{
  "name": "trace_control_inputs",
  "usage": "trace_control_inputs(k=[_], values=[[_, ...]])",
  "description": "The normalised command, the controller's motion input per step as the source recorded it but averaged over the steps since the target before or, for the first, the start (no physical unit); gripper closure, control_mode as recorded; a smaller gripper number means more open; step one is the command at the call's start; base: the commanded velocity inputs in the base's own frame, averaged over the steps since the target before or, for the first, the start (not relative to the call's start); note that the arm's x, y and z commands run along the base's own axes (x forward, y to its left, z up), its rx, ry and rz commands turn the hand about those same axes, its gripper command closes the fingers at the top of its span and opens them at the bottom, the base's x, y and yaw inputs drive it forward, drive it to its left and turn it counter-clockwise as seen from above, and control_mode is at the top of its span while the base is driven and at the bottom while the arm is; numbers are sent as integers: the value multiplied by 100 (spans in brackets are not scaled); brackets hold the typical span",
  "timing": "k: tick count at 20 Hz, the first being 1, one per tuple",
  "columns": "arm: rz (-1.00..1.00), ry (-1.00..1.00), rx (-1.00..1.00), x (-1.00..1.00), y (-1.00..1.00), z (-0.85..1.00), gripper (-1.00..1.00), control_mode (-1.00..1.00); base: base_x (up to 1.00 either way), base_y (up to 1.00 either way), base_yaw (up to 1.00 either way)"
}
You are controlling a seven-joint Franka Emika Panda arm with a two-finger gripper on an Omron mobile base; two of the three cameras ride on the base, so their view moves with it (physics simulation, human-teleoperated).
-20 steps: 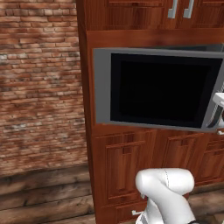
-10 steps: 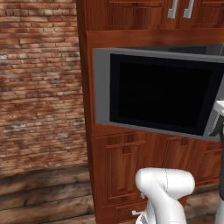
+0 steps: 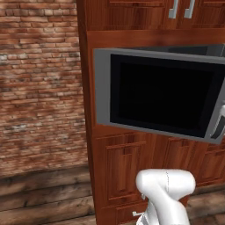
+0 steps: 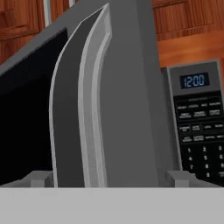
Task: Open the microwave door.
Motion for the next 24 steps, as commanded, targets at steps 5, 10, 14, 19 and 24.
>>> trace_control_inputs(k=[5, 10, 14, 19, 24], values=[[22, -13, 2, -98, -66, 31, -100, -100, 0, 0, 0], [28, -21, 2, -100, -68, 40, -100, -100, 0, 0, 0], [31, -9, 4, -81, -66, 16, -100, -100, 0, 0, 0], [10, -9, -9, 15, -14, -5, -100, -100, 0, 0, 0], [0, -31, -42, 45, 23, -40, -100, -100, 0, 0, 0]])
